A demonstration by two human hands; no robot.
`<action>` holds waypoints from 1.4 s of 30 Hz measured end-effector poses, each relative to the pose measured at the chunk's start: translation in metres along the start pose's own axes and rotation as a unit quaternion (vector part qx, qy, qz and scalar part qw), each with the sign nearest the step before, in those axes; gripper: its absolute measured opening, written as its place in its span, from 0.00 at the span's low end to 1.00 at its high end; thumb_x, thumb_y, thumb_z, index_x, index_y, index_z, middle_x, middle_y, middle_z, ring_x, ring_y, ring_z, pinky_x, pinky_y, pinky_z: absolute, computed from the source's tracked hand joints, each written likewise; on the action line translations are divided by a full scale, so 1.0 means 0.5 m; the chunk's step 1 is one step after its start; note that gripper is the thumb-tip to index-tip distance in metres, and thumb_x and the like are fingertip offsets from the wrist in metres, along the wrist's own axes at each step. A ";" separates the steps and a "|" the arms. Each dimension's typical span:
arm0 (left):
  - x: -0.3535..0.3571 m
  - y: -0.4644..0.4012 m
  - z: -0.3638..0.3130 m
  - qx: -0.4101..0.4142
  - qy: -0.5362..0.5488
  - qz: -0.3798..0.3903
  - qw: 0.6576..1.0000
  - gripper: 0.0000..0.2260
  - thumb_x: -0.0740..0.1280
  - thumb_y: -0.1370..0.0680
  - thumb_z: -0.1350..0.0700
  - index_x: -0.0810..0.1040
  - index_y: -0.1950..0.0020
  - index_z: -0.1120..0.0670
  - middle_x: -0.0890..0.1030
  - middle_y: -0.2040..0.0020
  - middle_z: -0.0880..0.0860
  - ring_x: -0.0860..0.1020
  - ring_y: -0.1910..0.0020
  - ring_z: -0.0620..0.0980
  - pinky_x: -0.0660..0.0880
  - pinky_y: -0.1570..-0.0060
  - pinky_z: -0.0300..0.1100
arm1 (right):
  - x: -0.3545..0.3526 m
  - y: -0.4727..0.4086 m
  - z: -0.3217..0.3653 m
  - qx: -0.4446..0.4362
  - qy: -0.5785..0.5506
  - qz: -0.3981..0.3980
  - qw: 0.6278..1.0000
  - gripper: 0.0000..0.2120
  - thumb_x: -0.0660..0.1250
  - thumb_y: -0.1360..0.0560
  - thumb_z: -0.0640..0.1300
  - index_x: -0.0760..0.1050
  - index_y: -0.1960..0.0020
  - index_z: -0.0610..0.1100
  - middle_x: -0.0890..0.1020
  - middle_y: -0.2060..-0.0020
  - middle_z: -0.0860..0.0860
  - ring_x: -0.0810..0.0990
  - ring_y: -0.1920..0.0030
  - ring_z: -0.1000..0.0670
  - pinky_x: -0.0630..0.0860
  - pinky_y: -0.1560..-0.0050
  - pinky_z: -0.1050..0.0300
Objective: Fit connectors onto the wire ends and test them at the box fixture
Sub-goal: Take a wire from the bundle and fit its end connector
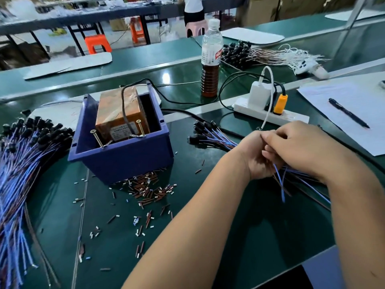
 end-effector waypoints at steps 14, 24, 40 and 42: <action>0.034 0.005 0.007 -0.069 -0.064 0.036 0.995 0.27 0.53 0.13 0.47 0.74 0.69 0.55 0.70 0.78 0.49 0.64 0.87 0.40 0.64 0.86 0.31 | -0.015 -0.009 -0.031 0.046 -0.092 -0.061 0.993 0.25 0.61 0.16 0.58 0.82 0.60 0.41 0.84 0.63 0.41 0.83 0.58 0.38 0.82 0.48 0.38; 0.008 -0.003 -0.030 0.052 0.004 -0.130 0.990 0.24 0.48 0.11 0.49 0.70 0.61 0.59 0.69 0.79 0.50 0.66 0.87 0.41 0.62 0.87 0.30 | 0.022 -0.016 -0.005 -0.009 -0.149 -0.037 0.988 0.18 0.62 0.16 0.55 0.82 0.58 0.48 0.86 0.63 0.52 0.85 0.56 0.47 0.80 0.51 0.49; -0.105 0.052 -0.118 0.276 -0.009 -0.364 0.889 0.24 0.51 0.13 0.47 0.77 0.60 0.56 0.78 0.62 0.54 0.72 0.79 0.45 0.67 0.79 0.33 | -0.109 0.027 0.039 -0.132 -0.019 -0.088 0.987 0.13 0.70 0.21 0.53 0.83 0.62 0.52 0.82 0.75 0.57 0.75 0.78 0.61 0.67 0.65 0.57; -0.121 0.050 -0.124 0.271 -0.022 -0.386 0.881 0.23 0.51 0.13 0.45 0.73 0.60 0.57 0.74 0.67 0.54 0.69 0.81 0.45 0.63 0.81 0.31 | -0.124 0.027 0.037 -0.134 0.001 -0.093 0.987 0.13 0.70 0.22 0.53 0.83 0.64 0.53 0.81 0.77 0.57 0.75 0.78 0.62 0.66 0.66 0.57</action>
Point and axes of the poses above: each hand's wrist, its own y-axis away from the middle knuckle, its own x-axis out of the palm, z = x × y, the point moved 2 cm from there along -y, towards the middle knuckle
